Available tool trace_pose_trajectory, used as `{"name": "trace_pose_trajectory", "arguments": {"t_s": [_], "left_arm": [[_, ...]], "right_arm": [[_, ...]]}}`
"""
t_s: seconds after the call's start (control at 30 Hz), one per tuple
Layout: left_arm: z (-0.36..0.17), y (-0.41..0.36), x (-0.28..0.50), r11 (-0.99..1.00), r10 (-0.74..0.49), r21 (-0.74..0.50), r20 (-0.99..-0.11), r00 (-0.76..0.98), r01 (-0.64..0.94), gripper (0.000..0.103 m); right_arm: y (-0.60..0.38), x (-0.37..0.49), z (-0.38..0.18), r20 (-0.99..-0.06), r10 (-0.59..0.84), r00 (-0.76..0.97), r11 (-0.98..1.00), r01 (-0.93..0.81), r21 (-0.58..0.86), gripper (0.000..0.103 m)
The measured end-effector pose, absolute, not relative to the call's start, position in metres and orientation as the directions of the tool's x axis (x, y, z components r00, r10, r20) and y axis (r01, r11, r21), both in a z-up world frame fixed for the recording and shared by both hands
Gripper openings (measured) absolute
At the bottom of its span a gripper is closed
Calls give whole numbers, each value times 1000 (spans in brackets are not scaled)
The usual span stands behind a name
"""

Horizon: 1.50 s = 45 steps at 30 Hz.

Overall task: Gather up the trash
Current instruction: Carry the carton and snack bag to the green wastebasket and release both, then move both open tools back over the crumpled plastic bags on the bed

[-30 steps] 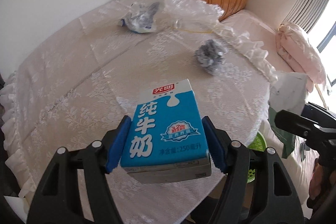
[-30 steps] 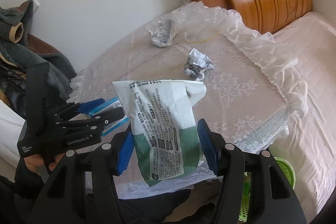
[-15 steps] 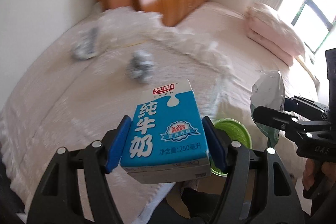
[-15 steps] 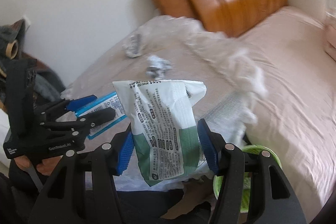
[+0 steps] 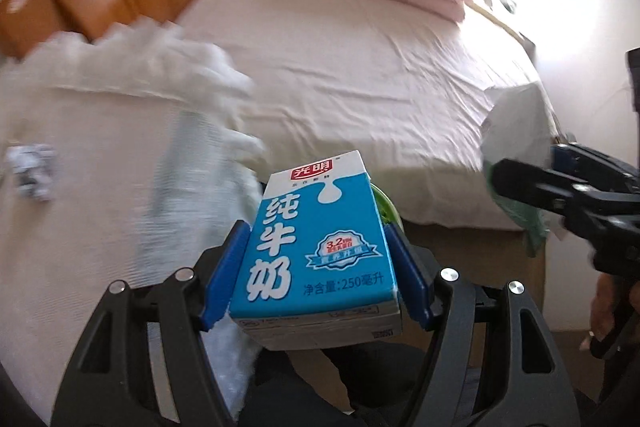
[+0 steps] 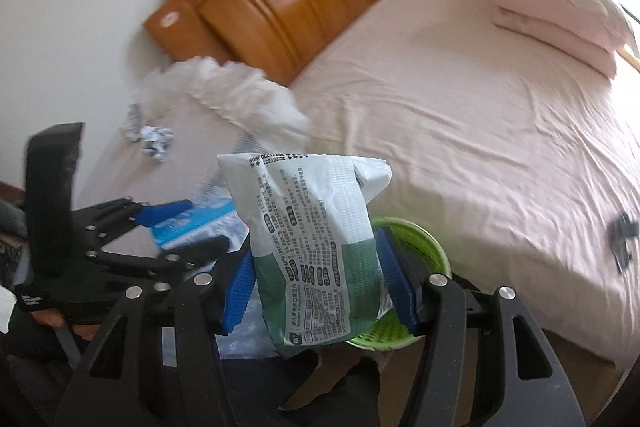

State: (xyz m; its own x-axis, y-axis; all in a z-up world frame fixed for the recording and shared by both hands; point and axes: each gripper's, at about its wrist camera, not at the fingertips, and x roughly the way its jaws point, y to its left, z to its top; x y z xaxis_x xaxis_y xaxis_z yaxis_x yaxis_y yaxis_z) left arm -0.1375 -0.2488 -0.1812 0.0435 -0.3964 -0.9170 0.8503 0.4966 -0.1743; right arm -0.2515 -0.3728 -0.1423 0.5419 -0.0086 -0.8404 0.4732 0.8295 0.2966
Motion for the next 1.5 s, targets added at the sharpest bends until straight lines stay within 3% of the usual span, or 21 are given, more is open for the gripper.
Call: {"name": "trace_pose_trajectory", "arguments": {"t_s": [0.2,0.37,0.67,0.93,0.97,1.03,1.1,1.27,1.5], "left_arm": [[-241,-297,-143,506,-316,-214,-947,-52,835,67],[-262,-308,-149,546,-275,-193,-960,-43,815,84],[-217,-295,-146,619,-324,-174,-945,47,766,95],[-172,-266,-129,667,-344,-103,-921,183,738,95],[-167,-260,-125,680,-346,-98,-917,200,727,95],[-160,-250,-119,698,-346,-93,-912,220,710,95],[-155,-238,-112,715,-344,-93,-910,233,693,95],[-143,-209,-96,762,-337,-90,-900,275,642,95],[-107,-158,-78,819,-350,-85,-858,377,568,95]], "right_arm": [[-400,-276,-165,-865,5,502,808,508,300,59],[-411,-279,-180,-875,22,483,805,511,302,59],[-420,-272,-204,-884,54,464,810,498,311,59],[-403,-247,-232,-905,71,418,846,455,277,60],[-399,-243,-238,-911,73,406,853,448,268,62],[-393,-235,-249,-923,75,378,860,444,252,87],[-385,-226,-261,-938,59,343,867,449,219,98],[-372,-207,-279,-965,76,252,860,473,192,99],[-347,-185,-210,-932,30,362,873,445,200,101]]}}
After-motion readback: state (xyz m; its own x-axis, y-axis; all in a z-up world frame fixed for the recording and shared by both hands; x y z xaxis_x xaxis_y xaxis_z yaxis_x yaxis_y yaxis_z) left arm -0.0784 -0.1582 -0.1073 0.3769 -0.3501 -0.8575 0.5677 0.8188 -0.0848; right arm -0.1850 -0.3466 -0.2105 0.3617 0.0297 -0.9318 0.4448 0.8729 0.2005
